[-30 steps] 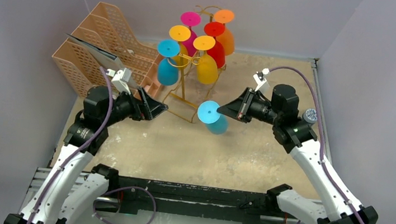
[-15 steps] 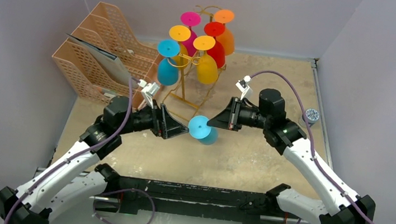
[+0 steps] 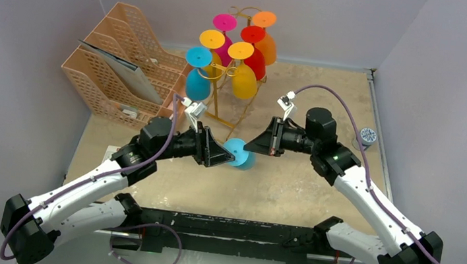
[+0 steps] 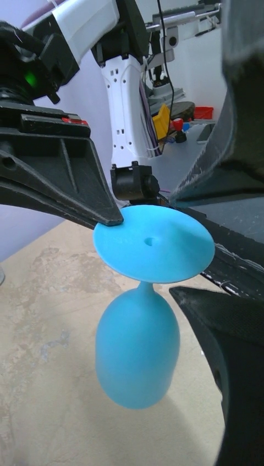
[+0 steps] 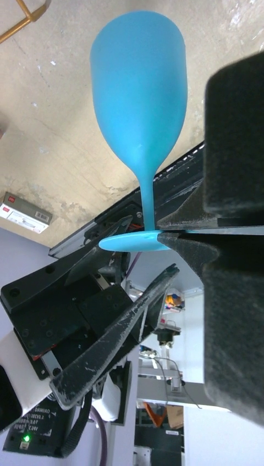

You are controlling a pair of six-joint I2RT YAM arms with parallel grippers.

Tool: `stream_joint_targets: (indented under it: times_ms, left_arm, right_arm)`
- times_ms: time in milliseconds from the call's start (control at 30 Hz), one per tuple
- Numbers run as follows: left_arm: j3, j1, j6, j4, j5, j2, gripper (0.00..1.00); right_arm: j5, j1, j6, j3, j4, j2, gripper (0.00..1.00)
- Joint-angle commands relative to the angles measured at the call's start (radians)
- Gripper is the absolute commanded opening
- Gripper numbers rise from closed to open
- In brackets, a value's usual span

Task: Take the wine glass off the wine glass rack
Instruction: Place the wine glass at the center of the board.

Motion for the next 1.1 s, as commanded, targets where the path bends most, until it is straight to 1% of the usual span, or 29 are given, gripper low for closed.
stream_joint_targets:
  times_ms: [0, 67, 100, 200, 267, 367, 400, 433, 533, 700, 767, 833, 933, 967, 1000, 1033, 1067]
  left_arm:
    - [-0.043, -0.003, -0.029, 0.102, -0.012, -0.019, 0.49]
    - [-0.058, -0.003, -0.047, 0.139, -0.019, -0.031, 0.38]
    - [-0.053, -0.003, -0.043, 0.154, -0.014, -0.03, 0.36]
    - [0.004, -0.003, -0.001, 0.13, 0.042, 0.0, 0.33]
    - [0.032, -0.004, 0.015, 0.112, 0.072, 0.018, 0.27]
    - [0.019, -0.004, 0.016, 0.134, 0.061, 0.017, 0.07]
    - [0.011, -0.004, 0.019, 0.148, 0.055, 0.015, 0.02]
    - [0.005, -0.003, 0.023, 0.158, 0.053, 0.013, 0.0]
    - [0.019, -0.004, 0.038, 0.16, 0.072, 0.03, 0.0]
    - [0.019, -0.004, 0.026, 0.21, 0.139, 0.062, 0.0]
    - [0.019, -0.004, 0.014, 0.232, 0.165, 0.07, 0.0]
    - [0.017, -0.003, 0.009, 0.245, 0.176, 0.07, 0.0]
    - [0.012, -0.003, 0.0, 0.252, 0.18, 0.061, 0.0]
    - [0.012, -0.003, -0.001, 0.248, 0.18, 0.057, 0.0]
    - [0.013, -0.003, -0.003, 0.242, 0.179, 0.054, 0.0]
    - [0.013, -0.004, -0.003, 0.235, 0.18, 0.051, 0.04]
    - [0.013, -0.004, -0.002, 0.227, 0.179, 0.046, 0.11]
  right_arm:
    - [-0.058, 0.005, 0.04, -0.026, 0.139, -0.036, 0.0]
    - [-0.061, 0.005, 0.036, -0.02, 0.142, -0.031, 0.0]
    - [-0.069, 0.005, 0.03, -0.014, 0.142, -0.026, 0.0]
    - [-0.055, 0.005, 0.035, -0.019, 0.156, -0.022, 0.0]
    - [-0.052, 0.005, 0.044, -0.035, 0.205, -0.02, 0.0]
    - [-0.111, 0.005, 0.057, -0.054, 0.288, -0.001, 0.0]
    - [-0.129, 0.005, 0.055, -0.058, 0.308, 0.005, 0.0]
    - [-0.143, 0.005, 0.05, -0.06, 0.32, 0.009, 0.03]
    - [-0.187, 0.005, 0.011, -0.052, 0.307, 0.008, 0.15]
    - [-0.245, 0.005, -0.101, -0.021, 0.183, -0.017, 0.23]
    - [-0.275, 0.005, -0.122, -0.013, 0.162, -0.028, 0.2]
    - [-0.291, 0.005, -0.123, -0.024, 0.175, -0.043, 0.19]
    - [-0.295, 0.005, -0.125, -0.031, 0.183, -0.065, 0.03]
    - [-0.289, 0.005, -0.124, -0.029, 0.183, -0.074, 0.0]
    - [-0.284, 0.005, -0.121, -0.028, 0.19, -0.082, 0.0]
    - [-0.28, 0.005, -0.111, -0.033, 0.211, -0.088, 0.0]
    - [-0.285, 0.005, -0.093, -0.044, 0.245, -0.093, 0.0]
